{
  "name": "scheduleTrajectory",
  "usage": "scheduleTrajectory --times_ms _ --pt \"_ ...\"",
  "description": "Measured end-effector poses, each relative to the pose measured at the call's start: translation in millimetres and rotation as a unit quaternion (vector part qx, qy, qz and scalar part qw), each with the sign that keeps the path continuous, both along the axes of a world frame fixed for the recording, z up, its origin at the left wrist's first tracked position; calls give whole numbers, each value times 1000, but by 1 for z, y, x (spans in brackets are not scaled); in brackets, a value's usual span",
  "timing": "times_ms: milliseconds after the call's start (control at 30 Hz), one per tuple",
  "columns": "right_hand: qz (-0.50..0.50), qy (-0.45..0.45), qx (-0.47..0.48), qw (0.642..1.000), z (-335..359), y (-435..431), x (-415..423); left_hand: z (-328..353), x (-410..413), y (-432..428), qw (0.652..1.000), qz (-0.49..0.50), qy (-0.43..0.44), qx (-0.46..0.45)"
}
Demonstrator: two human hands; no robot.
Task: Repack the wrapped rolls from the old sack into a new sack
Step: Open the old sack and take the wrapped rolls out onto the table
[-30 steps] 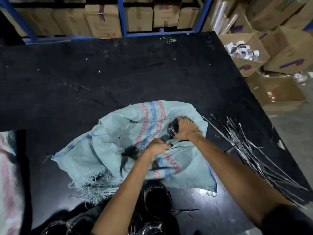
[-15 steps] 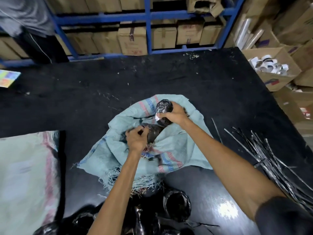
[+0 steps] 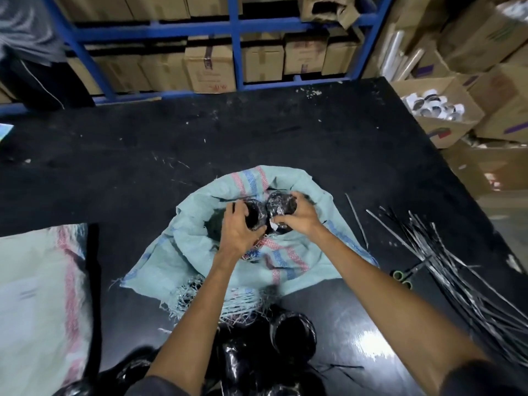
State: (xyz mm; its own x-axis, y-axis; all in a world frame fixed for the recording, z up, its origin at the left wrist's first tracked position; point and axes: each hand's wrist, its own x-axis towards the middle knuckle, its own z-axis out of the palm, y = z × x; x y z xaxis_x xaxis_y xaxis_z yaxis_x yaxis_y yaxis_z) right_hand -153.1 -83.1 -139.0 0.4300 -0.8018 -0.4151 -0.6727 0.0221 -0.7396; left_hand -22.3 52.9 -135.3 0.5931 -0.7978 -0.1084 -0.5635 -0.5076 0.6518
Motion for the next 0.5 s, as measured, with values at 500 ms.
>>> scheduleTrajectory --times_ms 500 --pt "-53 -16 -140 989 140 103 -193 115 -114 29 970 -106 79 -204"
